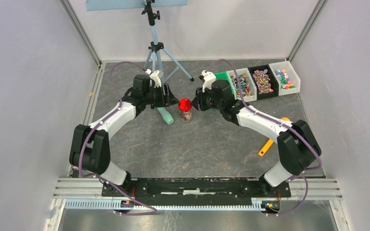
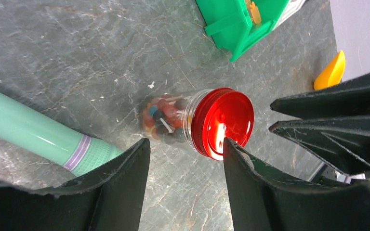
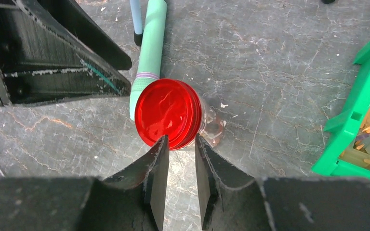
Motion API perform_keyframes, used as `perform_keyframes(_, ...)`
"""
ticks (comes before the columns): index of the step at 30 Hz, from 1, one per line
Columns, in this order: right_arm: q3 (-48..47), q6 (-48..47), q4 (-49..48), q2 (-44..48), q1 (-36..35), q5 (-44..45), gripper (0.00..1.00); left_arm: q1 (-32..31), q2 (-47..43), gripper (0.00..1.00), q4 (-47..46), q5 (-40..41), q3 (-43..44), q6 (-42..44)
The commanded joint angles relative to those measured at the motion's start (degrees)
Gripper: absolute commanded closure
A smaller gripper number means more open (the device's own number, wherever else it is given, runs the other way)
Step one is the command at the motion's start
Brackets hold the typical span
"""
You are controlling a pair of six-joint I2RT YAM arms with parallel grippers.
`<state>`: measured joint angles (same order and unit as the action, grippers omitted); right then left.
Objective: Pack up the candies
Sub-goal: Close the bottle lid on the packing bottle.
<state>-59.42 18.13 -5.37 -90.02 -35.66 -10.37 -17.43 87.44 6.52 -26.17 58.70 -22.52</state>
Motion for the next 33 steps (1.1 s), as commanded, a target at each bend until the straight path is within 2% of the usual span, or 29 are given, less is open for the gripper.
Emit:
perform_keyframes(1, -5.2, -1.1, -2.0, -1.5, 1.2, -1.8, 0.68, -0.1, 0.4, 0.37, -3.3, -4.4, 1.1, -1.1)
perform_keyframes(11, -8.4, -1.9, 0.4, -4.9, 2.5, -5.3, 0.69, -0.1, 2.1, 0.38, -5.4, -8.7, 0.3, -2.1)
perform_keyframes(16, -8.9, -2.0, 0.9, -5.7, 2.7, -6.6, 0.65, -0.2, 2.9, 0.38, -5.4, -9.5, 0.5, -2.3)
perform_keyframes(33, -9.7, -1.5, 1.1, -8.4, 3.9, -6.9, 0.66, -0.7, 5.1, 0.35, -2.4, -8.6, 2.1, -1.1)
